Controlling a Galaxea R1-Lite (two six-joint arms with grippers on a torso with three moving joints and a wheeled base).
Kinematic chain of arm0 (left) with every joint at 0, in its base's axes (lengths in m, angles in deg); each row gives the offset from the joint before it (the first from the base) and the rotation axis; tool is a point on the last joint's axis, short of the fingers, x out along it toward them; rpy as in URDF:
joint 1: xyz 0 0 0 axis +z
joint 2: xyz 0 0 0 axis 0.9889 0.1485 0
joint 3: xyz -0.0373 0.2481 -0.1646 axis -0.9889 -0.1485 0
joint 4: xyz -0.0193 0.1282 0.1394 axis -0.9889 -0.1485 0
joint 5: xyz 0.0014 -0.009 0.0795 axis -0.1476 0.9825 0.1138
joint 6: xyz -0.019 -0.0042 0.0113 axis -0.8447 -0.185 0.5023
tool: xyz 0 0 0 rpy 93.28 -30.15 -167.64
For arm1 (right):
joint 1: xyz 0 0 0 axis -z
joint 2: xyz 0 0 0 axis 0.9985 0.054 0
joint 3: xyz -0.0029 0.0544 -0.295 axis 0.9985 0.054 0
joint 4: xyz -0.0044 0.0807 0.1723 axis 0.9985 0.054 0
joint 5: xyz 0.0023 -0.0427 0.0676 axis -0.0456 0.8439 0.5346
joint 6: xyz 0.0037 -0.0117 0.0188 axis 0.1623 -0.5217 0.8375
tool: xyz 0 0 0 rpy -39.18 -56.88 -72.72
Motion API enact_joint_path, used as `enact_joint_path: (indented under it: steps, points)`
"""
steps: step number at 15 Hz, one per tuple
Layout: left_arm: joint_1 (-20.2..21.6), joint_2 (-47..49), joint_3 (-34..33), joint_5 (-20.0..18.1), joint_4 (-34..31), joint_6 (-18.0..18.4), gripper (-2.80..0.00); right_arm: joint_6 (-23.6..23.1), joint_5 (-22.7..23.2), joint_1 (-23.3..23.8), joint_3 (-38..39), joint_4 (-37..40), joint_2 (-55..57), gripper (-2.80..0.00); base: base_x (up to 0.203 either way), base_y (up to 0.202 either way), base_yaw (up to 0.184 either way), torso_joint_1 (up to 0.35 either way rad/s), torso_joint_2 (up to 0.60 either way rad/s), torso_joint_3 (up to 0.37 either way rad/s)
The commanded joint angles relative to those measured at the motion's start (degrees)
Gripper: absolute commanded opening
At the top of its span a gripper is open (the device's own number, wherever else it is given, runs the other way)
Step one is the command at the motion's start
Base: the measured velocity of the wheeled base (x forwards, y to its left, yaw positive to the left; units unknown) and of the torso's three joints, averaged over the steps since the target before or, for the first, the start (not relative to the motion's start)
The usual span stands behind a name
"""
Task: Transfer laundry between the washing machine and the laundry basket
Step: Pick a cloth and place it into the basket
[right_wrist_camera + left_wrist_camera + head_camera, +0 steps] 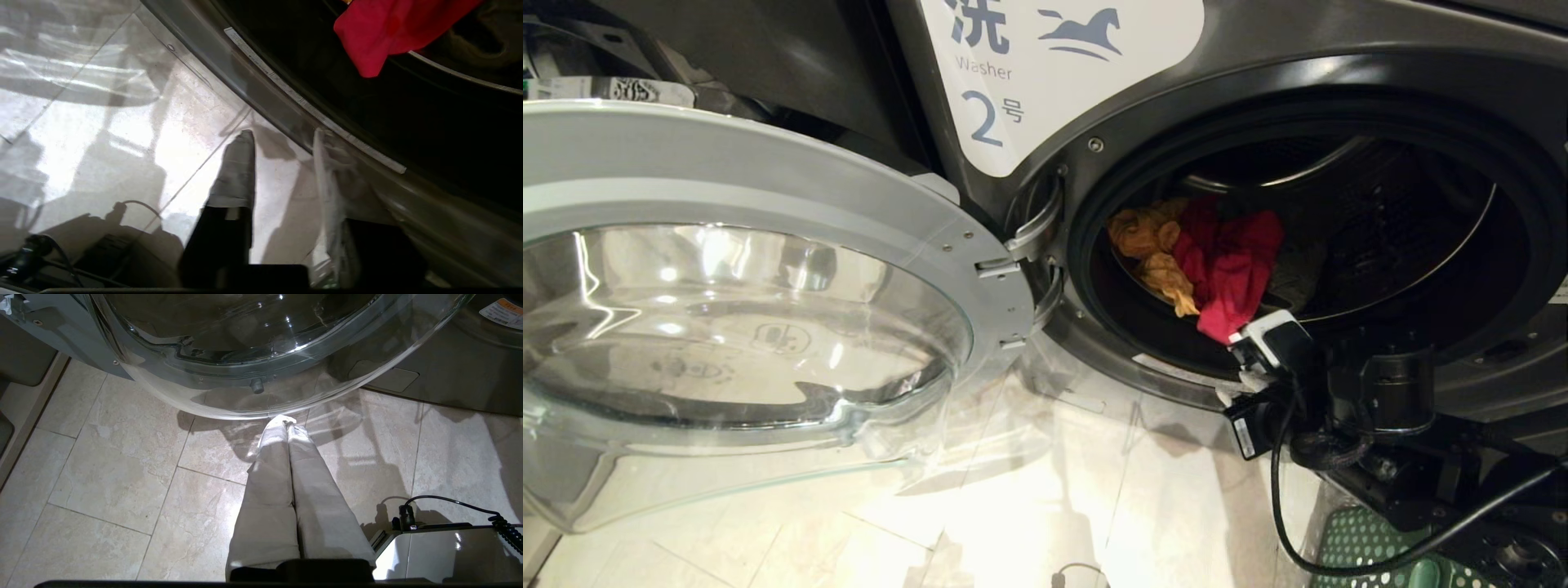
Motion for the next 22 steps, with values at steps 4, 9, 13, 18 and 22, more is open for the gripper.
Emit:
enact_joint_path:
  steps: [4, 9, 13, 18, 22]
  points:
    - [0.01, 0.0, 0.0, -0.01, -0.02, 0.03, -2.8, 8.98, -5.9, -0.04, -5.18, -0.39, 5.48, 0.0, 0.0, 0.0, 0.0, 0.0, 0.0, 0.0]
    - [0.01, 0.0, 0.0, -0.01, -0.02, 0.03, -2.8, 18.18, -11.69, -0.04, -8.7, -0.39, 9.37, 0.0, 0.0, 0.0, 0.0, 0.0, 0.0, 0.0]
    - [0.01, 0.0, 0.0, -0.01, -0.02, 0.03, -2.8, 20.97, -14.9, 0.04, -13.44, -0.39, 11.76, 0.0, 0.0, 0.0, 0.0, 0.0, 0.0, 0.0]
    - [0.01, 0.0, 0.0, -0.01, -0.02, 0.03, -2.8, 21.74, -17.04, 0.23, -23.24, -0.39, 18.75, 0.0, 0.0, 0.0, 0.0, 0.0, 0.0, 0.0]
    - [0.01, 0.0, 0.0, -0.01, -0.02, 0.03, -2.8, 18.88, -19.45, 2.69, -31.92, -0.3, 24.24, 0.0, 0.0, 0.0, 0.0, 0.0, 0.0, 0.0]
